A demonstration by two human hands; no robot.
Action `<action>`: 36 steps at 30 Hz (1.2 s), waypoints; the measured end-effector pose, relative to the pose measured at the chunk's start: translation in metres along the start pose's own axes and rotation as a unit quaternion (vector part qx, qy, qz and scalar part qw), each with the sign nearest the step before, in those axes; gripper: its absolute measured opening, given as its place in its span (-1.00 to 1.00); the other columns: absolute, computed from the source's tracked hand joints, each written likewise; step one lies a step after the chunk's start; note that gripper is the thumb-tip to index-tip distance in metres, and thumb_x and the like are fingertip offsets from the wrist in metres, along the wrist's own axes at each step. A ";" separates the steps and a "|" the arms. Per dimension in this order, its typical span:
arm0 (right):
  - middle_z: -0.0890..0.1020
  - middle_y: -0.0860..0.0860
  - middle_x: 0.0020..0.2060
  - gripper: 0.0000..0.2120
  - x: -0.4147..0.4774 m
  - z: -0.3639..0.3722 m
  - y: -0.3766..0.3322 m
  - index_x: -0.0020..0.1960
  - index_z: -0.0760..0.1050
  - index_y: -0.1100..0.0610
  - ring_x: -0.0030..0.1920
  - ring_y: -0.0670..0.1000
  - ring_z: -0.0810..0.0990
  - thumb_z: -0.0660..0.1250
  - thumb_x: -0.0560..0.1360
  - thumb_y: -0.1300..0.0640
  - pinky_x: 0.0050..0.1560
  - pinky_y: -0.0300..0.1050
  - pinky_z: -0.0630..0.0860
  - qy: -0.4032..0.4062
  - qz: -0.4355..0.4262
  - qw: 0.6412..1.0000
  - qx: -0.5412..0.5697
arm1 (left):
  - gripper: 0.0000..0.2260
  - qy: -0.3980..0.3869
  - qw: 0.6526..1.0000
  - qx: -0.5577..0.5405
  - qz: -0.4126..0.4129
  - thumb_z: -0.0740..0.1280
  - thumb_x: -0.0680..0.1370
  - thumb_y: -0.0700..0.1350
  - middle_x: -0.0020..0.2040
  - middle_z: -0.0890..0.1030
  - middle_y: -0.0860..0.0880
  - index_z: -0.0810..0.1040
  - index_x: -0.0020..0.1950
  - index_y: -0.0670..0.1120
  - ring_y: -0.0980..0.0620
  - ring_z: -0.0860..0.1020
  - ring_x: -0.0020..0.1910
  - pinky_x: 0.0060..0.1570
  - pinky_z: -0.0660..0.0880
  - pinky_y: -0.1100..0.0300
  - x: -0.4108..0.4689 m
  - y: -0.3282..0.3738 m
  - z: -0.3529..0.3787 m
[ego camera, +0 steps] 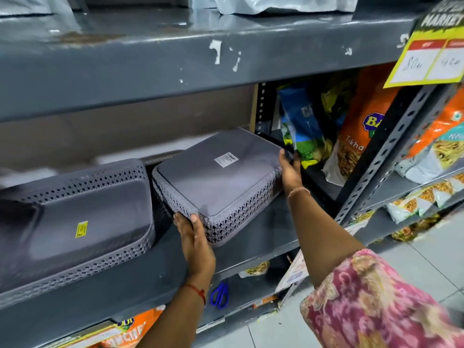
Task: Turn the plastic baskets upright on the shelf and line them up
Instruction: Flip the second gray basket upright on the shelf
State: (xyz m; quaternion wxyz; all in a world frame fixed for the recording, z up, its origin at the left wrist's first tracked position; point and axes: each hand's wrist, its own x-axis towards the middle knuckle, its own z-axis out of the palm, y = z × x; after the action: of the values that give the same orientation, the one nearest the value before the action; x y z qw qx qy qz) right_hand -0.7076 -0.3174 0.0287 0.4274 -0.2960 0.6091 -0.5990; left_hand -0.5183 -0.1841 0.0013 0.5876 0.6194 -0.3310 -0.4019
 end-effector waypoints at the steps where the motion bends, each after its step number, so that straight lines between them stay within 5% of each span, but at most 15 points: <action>1: 0.28 0.04 0.47 -0.21 -0.002 -0.001 -0.002 0.48 0.16 0.03 0.45 0.08 0.29 0.34 0.36 -0.21 0.48 0.08 0.21 0.004 -0.001 1.000 0.006 | -0.41 0.003 1.000 -0.002 0.002 0.04 0.55 0.15 0.56 0.01 -0.04 0.00 0.50 -0.06 0.01 0.00 0.53 0.53 -0.04 0.00 0.000 0.000 0.000; 4: 0.34 0.07 0.43 -0.18 -0.007 -0.006 -0.003 0.44 0.25 0.08 0.42 0.11 0.33 0.33 0.30 -0.28 0.47 0.10 0.22 0.033 -0.016 0.999 -0.002 | -0.50 0.016 1.000 -0.014 -0.004 0.04 0.60 0.05 0.55 0.08 -0.05 0.06 0.49 -0.09 0.02 0.06 0.52 0.51 -0.02 0.11 -0.001 0.006 -0.002; 9: 0.17 0.11 0.49 -0.34 -0.023 -0.016 -0.020 0.45 0.27 0.07 0.49 0.15 0.16 0.12 0.48 -0.29 0.51 0.10 0.08 0.065 -0.065 0.987 -0.134 | -0.48 0.050 0.999 -0.017 -0.011 0.04 0.57 0.15 0.50 0.25 -0.03 0.22 0.46 -0.07 0.02 0.20 0.48 0.34 0.10 0.26 0.002 0.025 -0.012; 13: 0.28 0.17 0.45 -0.41 -0.037 -0.021 -0.044 0.43 0.31 0.04 0.45 0.20 0.24 0.06 0.52 -0.27 0.50 0.09 0.11 0.090 -0.123 0.975 -0.163 | -0.46 0.084 0.996 -0.034 -0.027 0.02 0.53 0.24 0.45 0.35 -0.06 0.33 0.40 -0.04 -0.07 0.28 0.44 0.42 0.16 0.06 -0.003 0.054 -0.019; 18: 0.49 0.20 0.33 -0.42 -0.051 -0.023 -0.090 0.32 0.45 0.11 0.35 0.23 0.40 0.03 0.53 -0.25 0.40 0.09 0.29 0.133 -0.183 0.954 -0.198 | -0.44 0.102 0.981 -0.164 0.018 0.00 0.54 0.23 0.39 0.40 -0.11 0.38 0.35 -0.12 -0.08 0.35 0.39 0.42 0.24 0.05 0.004 0.096 -0.032; 23: 0.53 0.16 0.29 -0.56 -0.058 -0.020 -0.105 0.30 0.46 0.19 0.31 0.12 0.46 0.16 0.54 -0.06 0.31 -0.15 0.34 0.141 -0.249 0.958 -0.022 | -0.40 0.105 0.979 -0.167 0.048 -0.12 0.61 0.11 0.46 0.11 -0.39 0.04 0.43 -0.36 -0.32 0.15 0.43 0.46 0.07 -0.08 0.022 0.112 -0.045; 30: 0.26 0.06 0.48 -0.49 -0.053 -0.019 -0.054 0.50 0.12 0.10 0.49 0.04 0.20 -0.03 0.62 -0.09 0.36 -0.20 0.14 0.033 -0.111 0.993 0.021 | -0.50 0.058 0.990 -0.111 0.058 -0.12 0.61 0.10 0.50 0.23 -0.11 0.18 0.46 -0.13 -0.01 0.19 0.48 0.41 0.08 0.19 0.029 0.076 -0.047; 36: 0.38 0.12 0.41 -0.55 -0.049 -0.019 -0.060 0.42 0.28 0.20 0.42 0.03 0.34 0.11 0.61 0.01 0.25 -0.31 0.26 0.087 -0.150 0.984 0.051 | -0.43 0.034 0.990 -0.123 0.055 -0.08 0.57 0.20 0.51 0.21 -0.09 0.16 0.47 -0.11 -0.02 0.16 0.50 0.51 0.05 0.03 0.040 0.085 -0.043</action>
State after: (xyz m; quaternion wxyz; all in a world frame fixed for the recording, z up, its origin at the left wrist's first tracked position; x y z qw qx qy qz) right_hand -0.7110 -0.2719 0.0943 0.2929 -0.3086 0.5610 -0.7102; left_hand -0.4566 -0.2077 0.0811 0.6913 0.5366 -0.2923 -0.3856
